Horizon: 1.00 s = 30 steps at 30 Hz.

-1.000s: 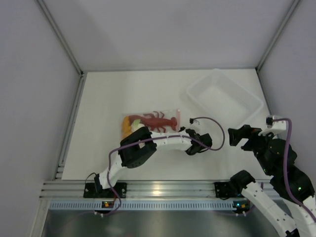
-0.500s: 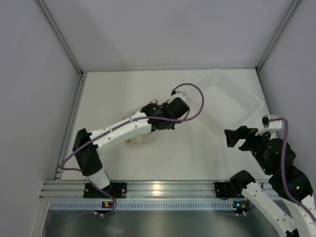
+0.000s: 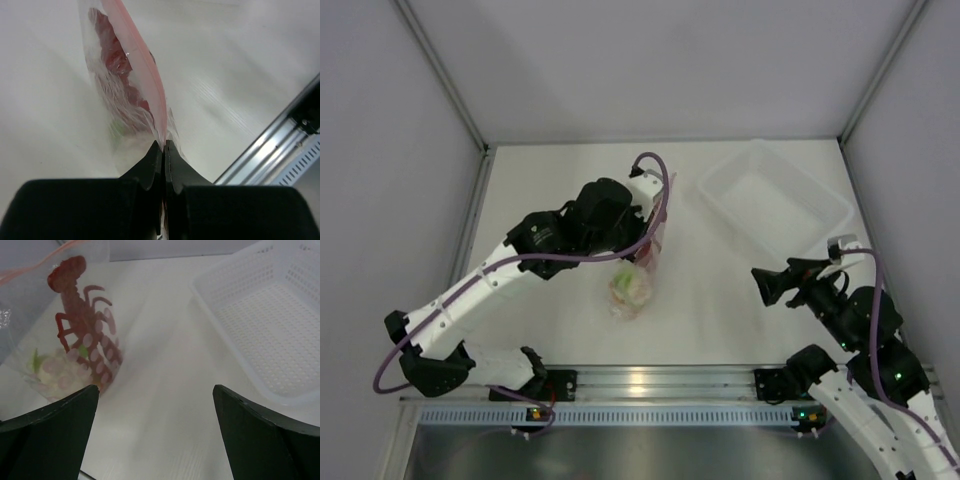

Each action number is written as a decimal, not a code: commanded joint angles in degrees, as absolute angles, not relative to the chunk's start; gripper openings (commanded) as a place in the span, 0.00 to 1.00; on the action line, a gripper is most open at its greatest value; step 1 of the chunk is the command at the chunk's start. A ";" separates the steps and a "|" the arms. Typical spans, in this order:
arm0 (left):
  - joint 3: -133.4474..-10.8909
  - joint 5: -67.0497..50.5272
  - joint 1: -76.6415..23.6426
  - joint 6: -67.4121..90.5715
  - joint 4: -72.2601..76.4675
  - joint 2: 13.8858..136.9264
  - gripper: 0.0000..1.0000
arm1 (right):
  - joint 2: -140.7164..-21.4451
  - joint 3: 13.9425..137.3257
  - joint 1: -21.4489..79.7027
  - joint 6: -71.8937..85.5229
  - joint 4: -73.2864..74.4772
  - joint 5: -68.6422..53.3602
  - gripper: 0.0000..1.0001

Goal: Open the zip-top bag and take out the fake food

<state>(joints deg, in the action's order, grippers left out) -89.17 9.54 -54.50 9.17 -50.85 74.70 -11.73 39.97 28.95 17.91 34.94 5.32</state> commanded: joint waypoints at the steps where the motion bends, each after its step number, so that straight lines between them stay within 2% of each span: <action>1: -91.84 -4.20 -54.76 5.10 -51.24 72.43 0.00 | -12.48 39.46 28.21 15.39 26.03 -3.59 0.99; 8: -88.24 -24.42 -55.37 -2.63 -51.68 66.28 0.00 | -11.78 37.53 28.21 10.55 20.84 -22.30 0.98; 15: -89.12 -37.69 -56.25 -3.42 -51.68 63.29 0.00 | -6.25 35.69 28.30 7.48 18.20 -23.46 0.91; 23: -87.81 -48.76 -57.74 -6.15 -51.59 60.65 0.00 | -1.23 34.36 28.21 5.27 13.01 -33.57 0.85; 25: -87.72 -49.48 -57.83 -6.77 -51.68 60.21 0.00 | -2.63 35.32 28.21 5.45 13.36 -34.45 0.79; 28: -87.71 -50.53 -57.92 -7.21 -51.59 59.68 0.00 | -4.21 36.47 28.30 5.45 12.84 -38.13 0.62; 29: -87.71 -50.89 -58.01 -7.56 -51.68 59.42 0.00 | -4.48 36.56 28.21 5.45 12.48 -40.23 0.52; 30: -87.71 -50.37 -57.92 -7.56 -51.68 59.24 0.00 | -4.48 36.65 28.21 5.36 12.22 -40.95 0.48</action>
